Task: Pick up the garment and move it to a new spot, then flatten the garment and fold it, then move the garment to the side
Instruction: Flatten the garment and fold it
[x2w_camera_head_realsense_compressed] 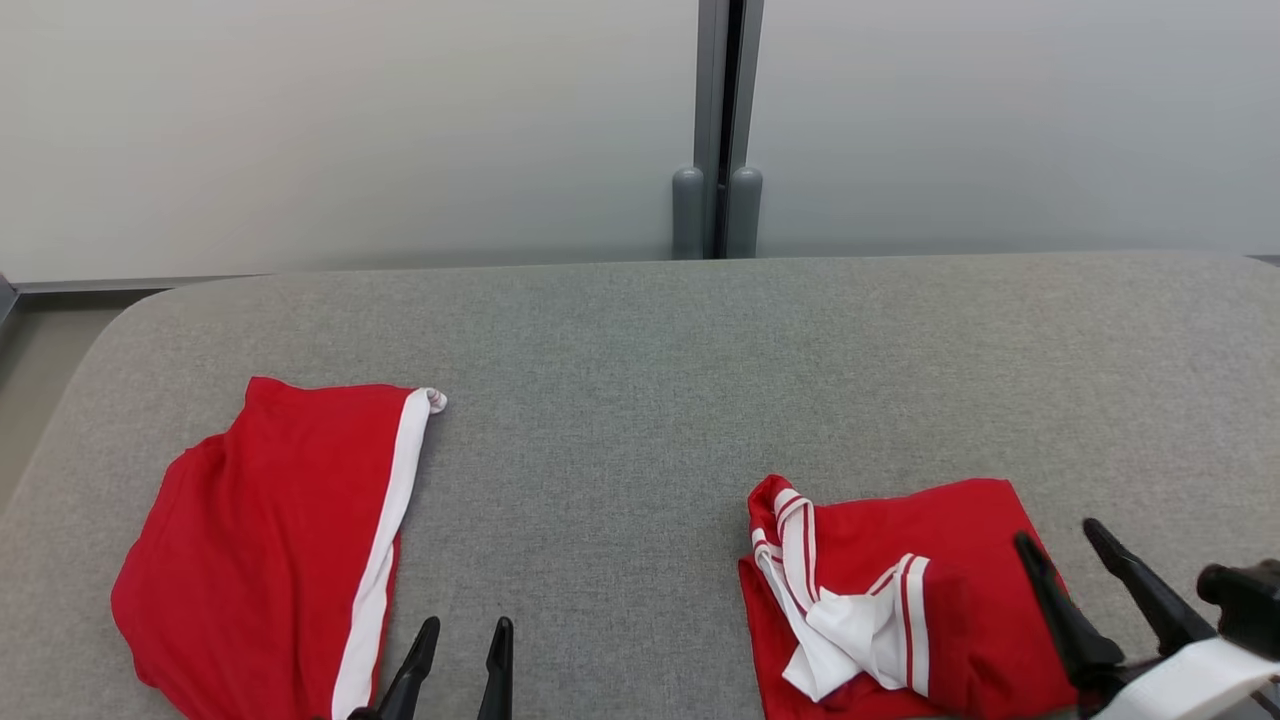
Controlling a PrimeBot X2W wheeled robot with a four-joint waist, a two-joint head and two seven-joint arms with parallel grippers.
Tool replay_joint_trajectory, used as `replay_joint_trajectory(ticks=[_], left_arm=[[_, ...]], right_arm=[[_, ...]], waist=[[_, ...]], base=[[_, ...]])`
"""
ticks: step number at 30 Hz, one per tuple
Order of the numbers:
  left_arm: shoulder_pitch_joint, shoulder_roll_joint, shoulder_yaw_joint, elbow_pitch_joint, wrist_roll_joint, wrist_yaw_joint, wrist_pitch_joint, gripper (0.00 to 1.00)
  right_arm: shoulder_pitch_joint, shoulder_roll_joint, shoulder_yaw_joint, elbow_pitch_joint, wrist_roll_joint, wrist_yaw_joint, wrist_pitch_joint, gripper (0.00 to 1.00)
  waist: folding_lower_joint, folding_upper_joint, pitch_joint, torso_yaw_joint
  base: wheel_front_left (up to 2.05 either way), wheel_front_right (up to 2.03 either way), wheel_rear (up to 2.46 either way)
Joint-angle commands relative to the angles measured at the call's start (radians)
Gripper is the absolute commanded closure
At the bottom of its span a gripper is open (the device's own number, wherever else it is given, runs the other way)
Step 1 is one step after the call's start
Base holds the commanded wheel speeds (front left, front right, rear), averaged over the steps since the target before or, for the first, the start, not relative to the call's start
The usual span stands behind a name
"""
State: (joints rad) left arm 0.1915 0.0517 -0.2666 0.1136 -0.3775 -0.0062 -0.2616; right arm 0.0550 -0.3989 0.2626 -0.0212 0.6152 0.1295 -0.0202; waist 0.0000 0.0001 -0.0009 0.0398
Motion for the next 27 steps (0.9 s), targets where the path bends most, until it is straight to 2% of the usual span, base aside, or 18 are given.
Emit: replay_joint_trajectory(ticks=[1, 2, 3, 4, 6, 15, 27], left_arm=[[0.005, 0.003, 0.002, -0.005, -0.004, 0.006, -0.005, 0.0], [0.004, 0.002, 0.002, -0.007, -0.004, 0.007, -0.005, 0.0], [0.004, 0.003, 0.001, -0.008, -0.004, 0.006, -0.005, 0.0], [0.002, 0.002, -0.001, -0.007, -0.006, 0.004, -0.005, 0.0], [-0.007, 0.002, -0.007, -0.005, -0.005, -0.001, -0.005, 0.0], [-0.046, 0.002, -0.01, 0.018, 0.001, -0.014, -0.005, 0.0], [-0.035, 0.001, 0.005, 0.022, -0.012, -0.013, -0.005, 0.0]], right_arm=[[0.018, 0.005, -0.02, 0.013, -0.015, 0.002, -0.01, 0.0], [0.019, 0.005, -0.041, 0.032, -0.042, 0.002, -0.012, 0.0], [0.014, 0.005, -0.05, 0.052, -0.058, 0.002, -0.013, 0.04], [0.003, 0.008, -0.051, 0.08, -0.07, 0.002, -0.012, 0.53], [-0.034, 0.013, -0.029, 0.134, -0.091, 0.002, -0.015, 1.0], [-0.201, 0.051, 0.158, 0.393, -0.082, 0.002, -0.048, 1.0], [-0.259, 0.076, 0.519, 0.448, -0.009, 0.002, -0.077, 1.0]], waist=[[0.0, -0.0001, -0.002, 0.002], [0.0, -0.0001, 0.0, 0.002], [0.0, -0.0001, 0.003, 0.001], [0.0, -0.0001, 0.007, 0.001], [0.0, -0.0001, 0.018, 0.005], [0.0, -0.0001, 0.056, 0.045], [0.0, -0.0001, 0.031, 0.055]], base=[[0.0, 0.0, 0.0], [0.0, 0.0, 0.0], [0.0, 0.0, 0.0], [0.0, 0.0, 0.0], [0.0, 0.0, 0.0], [0.0, 0.0, 0.0], [0.0, 0.0, 0.0]])
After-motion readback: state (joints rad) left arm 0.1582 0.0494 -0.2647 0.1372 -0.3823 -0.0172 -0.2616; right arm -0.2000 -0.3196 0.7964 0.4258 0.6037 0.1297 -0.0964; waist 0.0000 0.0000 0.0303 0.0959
